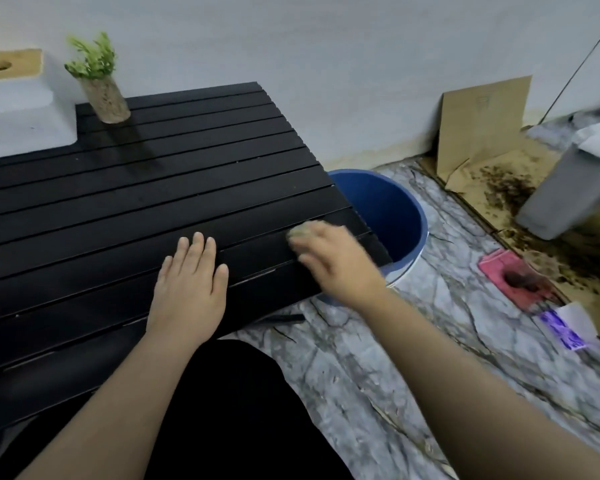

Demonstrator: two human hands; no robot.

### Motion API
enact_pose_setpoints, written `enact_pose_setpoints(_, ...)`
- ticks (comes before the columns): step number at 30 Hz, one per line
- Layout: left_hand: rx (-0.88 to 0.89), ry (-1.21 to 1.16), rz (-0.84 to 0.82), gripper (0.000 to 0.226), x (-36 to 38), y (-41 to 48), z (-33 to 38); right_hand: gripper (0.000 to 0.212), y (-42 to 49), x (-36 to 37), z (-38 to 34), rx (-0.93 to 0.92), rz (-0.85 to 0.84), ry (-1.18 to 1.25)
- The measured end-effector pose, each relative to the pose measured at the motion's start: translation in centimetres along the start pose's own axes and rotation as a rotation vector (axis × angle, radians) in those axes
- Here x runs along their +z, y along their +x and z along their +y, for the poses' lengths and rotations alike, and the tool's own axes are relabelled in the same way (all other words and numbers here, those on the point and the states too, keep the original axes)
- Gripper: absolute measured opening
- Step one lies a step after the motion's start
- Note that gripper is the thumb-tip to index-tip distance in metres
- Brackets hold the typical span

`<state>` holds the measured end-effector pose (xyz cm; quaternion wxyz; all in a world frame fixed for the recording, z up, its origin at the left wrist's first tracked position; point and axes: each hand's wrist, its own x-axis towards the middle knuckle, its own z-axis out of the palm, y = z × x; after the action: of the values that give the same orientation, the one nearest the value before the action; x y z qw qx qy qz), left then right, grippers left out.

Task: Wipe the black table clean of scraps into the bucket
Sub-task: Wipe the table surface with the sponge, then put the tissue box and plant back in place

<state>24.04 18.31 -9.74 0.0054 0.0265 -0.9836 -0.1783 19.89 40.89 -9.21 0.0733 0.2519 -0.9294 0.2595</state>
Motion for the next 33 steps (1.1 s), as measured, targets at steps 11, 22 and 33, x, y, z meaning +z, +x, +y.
enact_pose_setpoints(11,0.084,0.005,0.014,0.055,1.3,0.0,4.9,0.047,-0.6,-1.9,2.8,0.198,-0.011,-0.061)
enact_pose_setpoints(22,-0.119,-0.241,0.247,0.049,-8.4,8.1,-6.7,0.023,9.9,0.2,-4.1,0.202,-0.01,-0.058)
enact_pose_setpoints(33,-0.123,0.036,0.423,0.048,-18.2,25.5,-19.1,0.054,34.2,10.1,-9.4,0.325,-0.162,0.682)
